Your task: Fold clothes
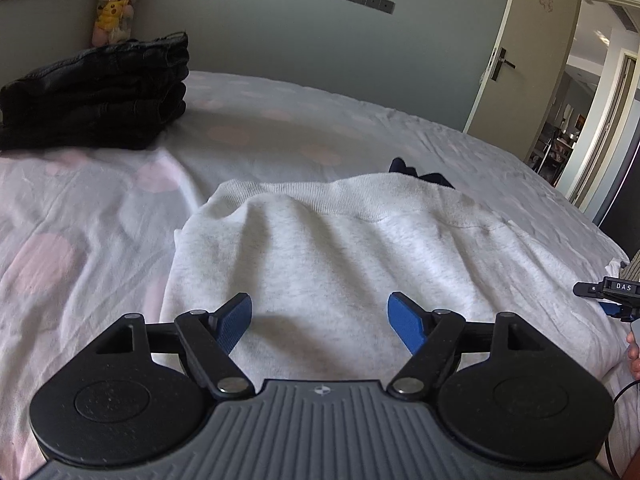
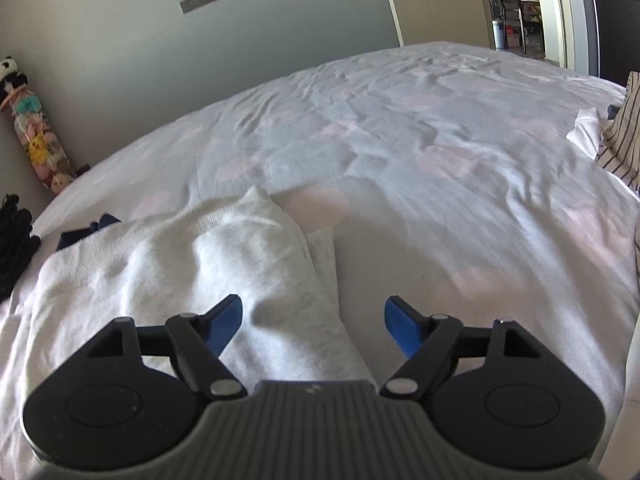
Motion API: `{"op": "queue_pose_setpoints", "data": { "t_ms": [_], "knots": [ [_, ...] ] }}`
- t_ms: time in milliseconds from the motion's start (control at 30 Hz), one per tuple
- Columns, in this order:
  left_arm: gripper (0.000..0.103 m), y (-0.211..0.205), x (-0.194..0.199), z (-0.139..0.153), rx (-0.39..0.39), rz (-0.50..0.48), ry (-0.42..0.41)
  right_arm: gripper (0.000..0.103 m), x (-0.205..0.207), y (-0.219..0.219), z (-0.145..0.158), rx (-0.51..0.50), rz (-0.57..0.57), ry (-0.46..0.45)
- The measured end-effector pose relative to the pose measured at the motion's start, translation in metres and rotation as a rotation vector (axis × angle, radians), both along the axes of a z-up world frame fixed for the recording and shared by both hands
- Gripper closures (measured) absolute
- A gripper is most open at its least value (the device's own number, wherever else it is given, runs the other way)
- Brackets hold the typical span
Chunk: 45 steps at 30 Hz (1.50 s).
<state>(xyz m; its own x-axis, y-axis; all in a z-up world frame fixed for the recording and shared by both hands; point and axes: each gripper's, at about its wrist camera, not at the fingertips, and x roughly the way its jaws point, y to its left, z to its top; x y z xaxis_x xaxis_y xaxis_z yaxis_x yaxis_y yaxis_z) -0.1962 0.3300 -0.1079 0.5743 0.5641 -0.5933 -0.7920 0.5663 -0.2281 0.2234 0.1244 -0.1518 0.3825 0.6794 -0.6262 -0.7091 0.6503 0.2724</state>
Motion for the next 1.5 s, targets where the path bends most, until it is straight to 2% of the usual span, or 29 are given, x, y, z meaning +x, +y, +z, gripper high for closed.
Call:
{"op": "queue_pose_setpoints", "data": {
  "t_ms": [133,267,433,633,800,900,1000,1067,1100,1333,1400,1467,1500],
  "knots": [
    [0.014,0.005,-0.001,-0.013,-0.033,0.008,0.039,0.017,-0.004,0.01,-0.012,-0.062,0.031,-0.001],
    [0.013,0.008,-0.007,-0.017,-0.049,0.027,0.02,0.011,-0.002,0.01,-0.017,-0.047,0.018,0.027],
    [0.013,0.011,-0.01,-0.017,-0.061,0.038,0.008,0.009,-0.001,0.011,-0.018,-0.039,0.019,0.054],
    [0.013,0.013,-0.012,-0.018,-0.078,0.04,-0.009,0.0,0.002,0.013,-0.018,-0.031,0.061,0.076],
    [0.013,0.012,-0.012,-0.014,-0.064,0.035,-0.019,0.001,-0.004,0.013,-0.012,-0.049,0.086,0.022],
    [0.013,0.011,-0.016,-0.006,-0.042,0.032,-0.068,0.002,0.004,0.012,-0.01,-0.01,0.078,0.035],
    [0.013,0.012,-0.021,-0.001,-0.025,0.059,-0.111,0.005,0.012,0.011,-0.007,0.029,0.071,0.048],
    [0.013,0.013,-0.024,0.002,-0.016,0.075,-0.133,0.021,0.017,0.011,-0.005,0.055,0.066,0.056],
    [0.013,0.013,-0.025,0.003,-0.015,0.08,-0.141,0.024,0.02,0.01,-0.004,0.068,0.064,0.06],
    [0.013,0.016,-0.024,0.003,-0.016,0.101,-0.132,0.026,0.038,0.008,0.002,0.156,0.047,0.089],
    [0.013,0.016,-0.024,0.002,-0.019,0.106,-0.125,0.028,0.039,0.01,-0.002,0.149,0.049,0.093],
    [0.013,0.017,-0.025,0.0,-0.023,0.115,-0.118,0.038,0.041,0.013,-0.005,0.142,0.05,0.097],
    [0.013,0.018,-0.025,0.0,-0.026,0.121,-0.12,0.04,0.042,0.014,-0.007,0.139,0.051,0.098]
  ]
}}
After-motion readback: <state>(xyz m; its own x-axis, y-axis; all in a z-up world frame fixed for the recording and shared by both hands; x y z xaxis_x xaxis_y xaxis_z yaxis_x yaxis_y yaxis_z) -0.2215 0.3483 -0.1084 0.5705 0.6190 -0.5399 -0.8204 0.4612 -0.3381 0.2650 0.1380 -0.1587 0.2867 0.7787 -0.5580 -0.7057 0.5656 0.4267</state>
